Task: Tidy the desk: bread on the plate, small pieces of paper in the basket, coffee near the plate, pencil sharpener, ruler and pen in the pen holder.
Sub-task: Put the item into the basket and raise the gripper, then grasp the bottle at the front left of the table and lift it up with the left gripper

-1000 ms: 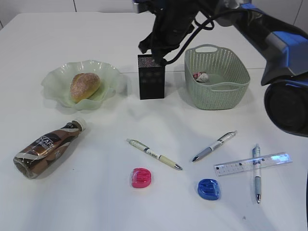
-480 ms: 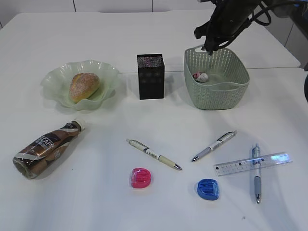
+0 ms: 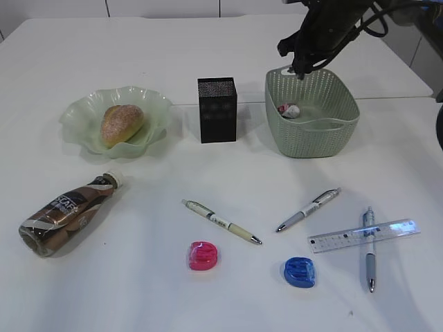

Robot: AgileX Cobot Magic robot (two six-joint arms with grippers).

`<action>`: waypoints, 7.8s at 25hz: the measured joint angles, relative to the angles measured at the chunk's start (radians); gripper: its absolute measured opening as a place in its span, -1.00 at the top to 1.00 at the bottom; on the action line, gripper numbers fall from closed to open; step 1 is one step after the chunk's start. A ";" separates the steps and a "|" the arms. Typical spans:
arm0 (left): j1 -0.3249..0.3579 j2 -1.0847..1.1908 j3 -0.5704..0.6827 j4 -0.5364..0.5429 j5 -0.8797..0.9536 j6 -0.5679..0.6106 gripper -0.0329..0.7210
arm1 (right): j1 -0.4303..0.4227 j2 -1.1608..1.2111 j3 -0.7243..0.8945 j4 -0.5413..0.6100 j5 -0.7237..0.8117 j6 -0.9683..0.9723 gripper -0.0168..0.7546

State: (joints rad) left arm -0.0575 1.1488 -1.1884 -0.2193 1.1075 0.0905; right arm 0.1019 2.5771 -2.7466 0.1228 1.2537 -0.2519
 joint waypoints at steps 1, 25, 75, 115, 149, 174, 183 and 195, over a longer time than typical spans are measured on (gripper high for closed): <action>0.000 0.000 0.000 0.000 0.000 0.000 -0.48 | 0.000 0.000 0.000 -0.002 0.000 0.000 0.86; 0.000 0.000 0.000 0.000 0.000 0.000 -0.48 | 0.000 -0.016 0.000 -0.058 0.001 0.056 -0.32; 0.000 0.000 0.000 -0.005 0.008 0.004 -0.48 | 0.000 -1.119 1.035 0.055 0.005 0.106 -0.32; -0.024 0.434 0.000 -0.084 -0.148 0.403 -0.48 | 0.000 -1.618 1.514 0.053 0.007 0.101 -0.32; -0.141 0.835 -0.231 0.105 -0.096 0.288 -0.49 | 0.000 -1.658 1.579 0.053 0.007 0.101 -0.32; -0.146 0.929 -0.234 0.117 -0.174 0.272 -0.65 | 0.000 -1.668 1.579 0.053 0.007 0.101 -0.32; -0.146 0.956 -0.323 0.119 -0.106 0.235 -0.65 | 0.000 -1.668 1.579 0.053 0.007 0.101 -0.32; -0.161 1.038 -0.468 0.161 0.083 0.198 -0.65 | 0.000 -1.668 1.579 0.053 0.007 0.101 -0.32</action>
State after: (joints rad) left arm -0.2186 2.1870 -1.6566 -0.0581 1.1906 0.2889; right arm 0.1019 0.9091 -1.1678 0.1756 1.2608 -0.1505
